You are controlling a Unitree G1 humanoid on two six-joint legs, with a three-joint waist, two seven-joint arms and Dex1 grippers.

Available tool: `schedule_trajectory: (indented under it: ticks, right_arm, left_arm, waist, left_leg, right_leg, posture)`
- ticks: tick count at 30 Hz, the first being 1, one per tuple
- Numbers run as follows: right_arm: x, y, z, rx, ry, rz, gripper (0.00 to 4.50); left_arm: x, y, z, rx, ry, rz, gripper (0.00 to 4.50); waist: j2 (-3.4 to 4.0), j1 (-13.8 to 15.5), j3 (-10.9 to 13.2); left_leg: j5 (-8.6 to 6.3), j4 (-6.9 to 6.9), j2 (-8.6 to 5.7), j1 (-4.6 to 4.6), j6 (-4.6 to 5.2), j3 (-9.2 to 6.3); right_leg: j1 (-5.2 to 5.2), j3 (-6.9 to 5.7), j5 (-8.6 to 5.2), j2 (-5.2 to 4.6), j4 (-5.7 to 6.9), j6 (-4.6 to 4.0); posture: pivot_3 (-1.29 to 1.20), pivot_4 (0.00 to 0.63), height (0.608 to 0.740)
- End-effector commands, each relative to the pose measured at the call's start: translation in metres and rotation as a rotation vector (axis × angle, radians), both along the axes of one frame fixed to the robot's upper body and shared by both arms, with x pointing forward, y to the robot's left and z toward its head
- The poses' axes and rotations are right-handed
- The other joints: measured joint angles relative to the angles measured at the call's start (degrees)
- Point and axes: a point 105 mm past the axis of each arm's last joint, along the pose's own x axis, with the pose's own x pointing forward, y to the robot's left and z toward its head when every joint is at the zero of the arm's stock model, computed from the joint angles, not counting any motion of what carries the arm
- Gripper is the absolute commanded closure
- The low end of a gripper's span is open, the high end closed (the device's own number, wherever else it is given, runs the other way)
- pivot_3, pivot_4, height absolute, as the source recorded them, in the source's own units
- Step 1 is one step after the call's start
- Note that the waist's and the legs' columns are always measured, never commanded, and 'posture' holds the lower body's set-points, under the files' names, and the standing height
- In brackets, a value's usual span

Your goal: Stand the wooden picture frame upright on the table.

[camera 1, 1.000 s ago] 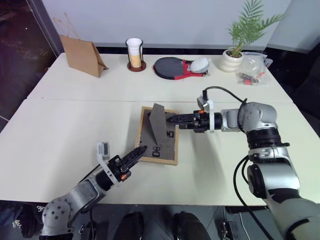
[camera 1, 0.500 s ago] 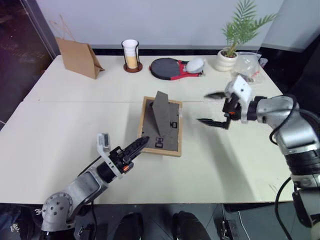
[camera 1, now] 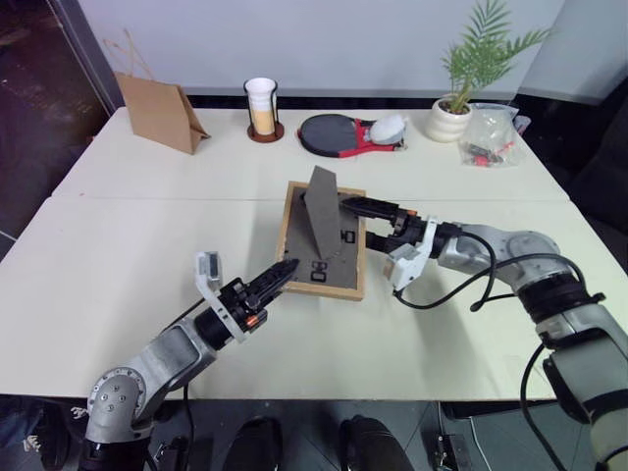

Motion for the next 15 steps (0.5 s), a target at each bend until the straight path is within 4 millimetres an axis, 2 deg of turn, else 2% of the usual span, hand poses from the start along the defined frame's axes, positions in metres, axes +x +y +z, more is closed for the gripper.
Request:
schedule_trajectory:
  ticks: [1, 5, 6, 7, 12, 15]
  right_arm:
    - [0.005, 0.002, 0.013, 0.023, -0.076, 0.025, 0.02]
    - [0.005, 0.003, 0.011, 0.006, -0.086, 0.051, 0.02]
    - [0.005, 0.004, 0.011, 0.006, -0.091, 0.062, 0.54]
    - [0.004, 0.005, 0.011, 0.002, -0.097, 0.073, 0.86]
    - [0.001, 0.011, 0.009, -0.018, -0.119, 0.111, 3.38]
    - [0.002, 0.013, 0.006, -0.024, -0.112, 0.116, 3.44]
  left_arm:
    - [-0.008, -0.003, 0.012, -0.028, -0.05, -0.02, 3.42]
    - [-0.01, -0.004, 0.01, -0.029, -0.044, -0.017, 3.42]
    - [-0.01, -0.004, 0.01, -0.029, -0.043, -0.016, 3.42]
    - [-0.01, -0.004, 0.009, -0.03, -0.043, -0.014, 3.42]
    - [-0.01, -0.003, 0.008, -0.032, -0.039, -0.012, 3.42]
    - [-0.011, -0.003, 0.005, -0.019, -0.038, -0.014, 3.42]
  waist:
    - [0.0, 0.0, 0.0]
    - [0.0, 0.0, 0.0]
    - [0.0, 0.0, 0.0]
    - [0.0, 0.0, 0.0]
    - [0.0, 0.0, 0.0]
    - [0.0, -0.1, 0.0]
  left_leg:
    - [0.0, -0.01, 0.0, 0.02, 0.0, 0.0]
    - [0.0, -0.01, 0.0, 0.06, 0.0, 0.0]
    - [0.0, -0.01, 0.0, 0.07, 0.0, 0.0]
    - [0.0, -0.01, 0.0, 0.11, 0.01, 0.0]
    - [-0.15, -0.03, -0.02, 0.49, 0.27, -0.01]
    - [-0.18, -0.03, -0.01, 0.6, 0.32, -0.01]
  right_leg:
    - [0.01, 0.0, 0.0, 0.0, 0.0, 0.0]
    - [0.08, 0.0, 0.0, 0.0, 0.0, 0.0]
    - [0.09, 0.0, 0.0, -0.01, 0.0, 0.0]
    - [0.13, 0.0, 0.0, -0.01, 0.0, 0.0]
    - [0.52, 0.0, -0.01, -0.03, -0.05, -0.01]
    - [0.62, 0.0, -0.01, -0.03, -0.05, -0.01]
  posture:
    - [0.0, 0.15, 0.74]
    - [0.0, 0.15, 0.74]
    - [0.0, 0.15, 0.74]
    - [0.0, 0.15, 0.74]
    - [0.0, 0.15, 0.74]
    - [0.0, 0.15, 0.74]
